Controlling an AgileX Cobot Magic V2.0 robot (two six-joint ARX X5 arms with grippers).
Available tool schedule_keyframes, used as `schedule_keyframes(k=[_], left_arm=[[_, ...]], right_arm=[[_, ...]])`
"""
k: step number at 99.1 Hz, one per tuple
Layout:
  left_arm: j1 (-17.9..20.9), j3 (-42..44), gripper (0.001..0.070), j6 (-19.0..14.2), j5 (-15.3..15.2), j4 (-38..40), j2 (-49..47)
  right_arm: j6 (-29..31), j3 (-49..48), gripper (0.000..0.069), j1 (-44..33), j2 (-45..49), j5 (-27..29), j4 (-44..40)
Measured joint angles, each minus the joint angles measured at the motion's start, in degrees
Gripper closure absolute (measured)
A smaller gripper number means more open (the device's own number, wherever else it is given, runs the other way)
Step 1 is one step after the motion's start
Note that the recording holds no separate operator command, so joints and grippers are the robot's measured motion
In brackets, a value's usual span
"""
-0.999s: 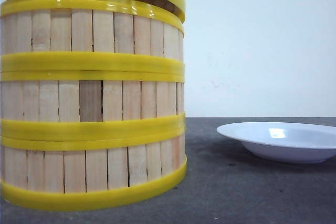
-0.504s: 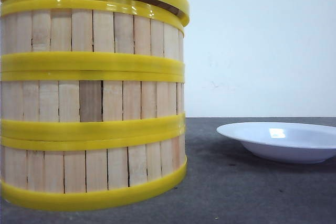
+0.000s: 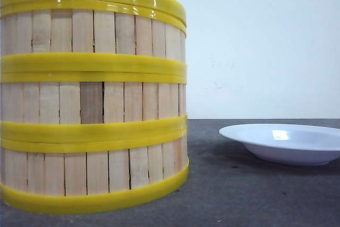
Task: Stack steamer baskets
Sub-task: 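Lower the lid onto the top basket with the right gripper, then open the right gripper and withdraw it upward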
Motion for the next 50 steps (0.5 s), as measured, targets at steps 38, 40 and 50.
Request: schedule_keyframes(k=[38,40,50], left_arm=[[0.0,0.0,0.0474,0.0,0.0,0.0,0.0],[0.0,0.0,0.0474,0.0,0.0,0.0,0.0],[0.0,0.0,0.0474,0.0,0.0,0.0,0.0]], right_arm=[[0.0,0.5,0.0636,-0.3,0.5,1.4,-0.2],[0.0,0.5,0.0636,-0.3,0.5,1.4,-0.3],[0.0,0.5,0.0634,-0.9,0.5,0.9,-0.7]])
